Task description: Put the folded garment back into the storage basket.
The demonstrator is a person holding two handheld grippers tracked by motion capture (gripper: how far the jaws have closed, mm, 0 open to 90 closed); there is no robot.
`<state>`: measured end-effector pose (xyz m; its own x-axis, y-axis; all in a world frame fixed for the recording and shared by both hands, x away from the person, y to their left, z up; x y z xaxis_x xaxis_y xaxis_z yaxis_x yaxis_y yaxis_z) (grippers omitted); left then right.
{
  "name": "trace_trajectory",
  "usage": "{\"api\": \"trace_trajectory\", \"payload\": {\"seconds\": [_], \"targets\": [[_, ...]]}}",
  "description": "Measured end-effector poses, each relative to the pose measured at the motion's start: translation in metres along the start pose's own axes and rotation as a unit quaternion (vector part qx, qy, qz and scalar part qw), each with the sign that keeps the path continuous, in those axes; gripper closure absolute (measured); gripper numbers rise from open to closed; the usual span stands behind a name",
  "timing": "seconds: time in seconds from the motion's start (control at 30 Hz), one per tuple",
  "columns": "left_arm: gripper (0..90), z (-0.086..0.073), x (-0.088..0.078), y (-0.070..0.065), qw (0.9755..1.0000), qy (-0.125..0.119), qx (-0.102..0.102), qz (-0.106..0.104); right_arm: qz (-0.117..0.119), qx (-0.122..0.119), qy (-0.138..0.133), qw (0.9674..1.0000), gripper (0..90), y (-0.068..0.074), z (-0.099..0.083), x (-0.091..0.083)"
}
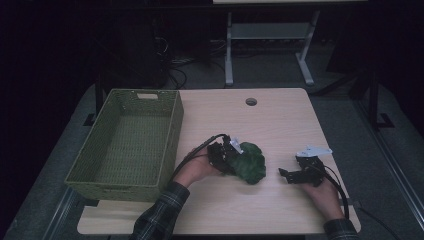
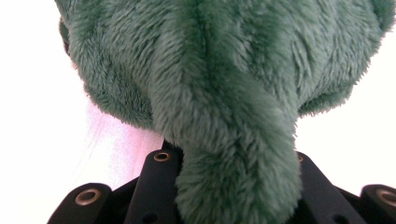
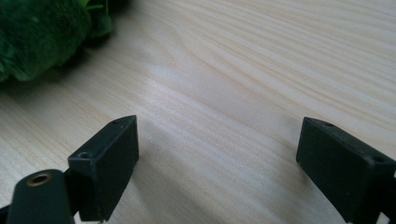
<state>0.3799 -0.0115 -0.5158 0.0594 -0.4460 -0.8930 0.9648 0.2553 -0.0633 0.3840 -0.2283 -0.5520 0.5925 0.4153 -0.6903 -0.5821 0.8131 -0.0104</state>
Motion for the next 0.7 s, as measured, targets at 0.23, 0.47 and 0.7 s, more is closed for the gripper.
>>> {"api": "trace_trajectory", "payload": {"seconds": [0.23, 0.47, 0.7], "targets": [[70.6, 0.005, -0.02, 0.002, 0.9998, -0.009, -0.013, 0.01, 0.0, 0.001, 0.0, 1.0, 12.6, 0.0, 0.0, 0.0], [70.5, 0.01, -0.039, 0.001, 0.9993, -0.013, -0.026, 0.024, 0.0, 0.001, 0.0, 1.0, 12.6, 0.0, 0.0, 0.0], [70.5, 0.017, -0.07, 0.003, 0.9977, -0.035, -0.045, 0.036, 0.0, 0.001, 0.0, 1.0, 12.5, 0.0, 0.0, 0.0]]}}
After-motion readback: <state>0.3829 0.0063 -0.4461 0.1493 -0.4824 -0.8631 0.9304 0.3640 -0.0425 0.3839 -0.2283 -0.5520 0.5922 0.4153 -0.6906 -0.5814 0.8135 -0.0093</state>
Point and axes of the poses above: each handheld gripper's, and its own axes: x roughly forward along the jaws, z roughly out of its top, y roughly to its left, the point moved 10 cm from there along x, roughly forward along the jaws, and after that the axes turned 3 degrees about -x, right-handed, at the moved point
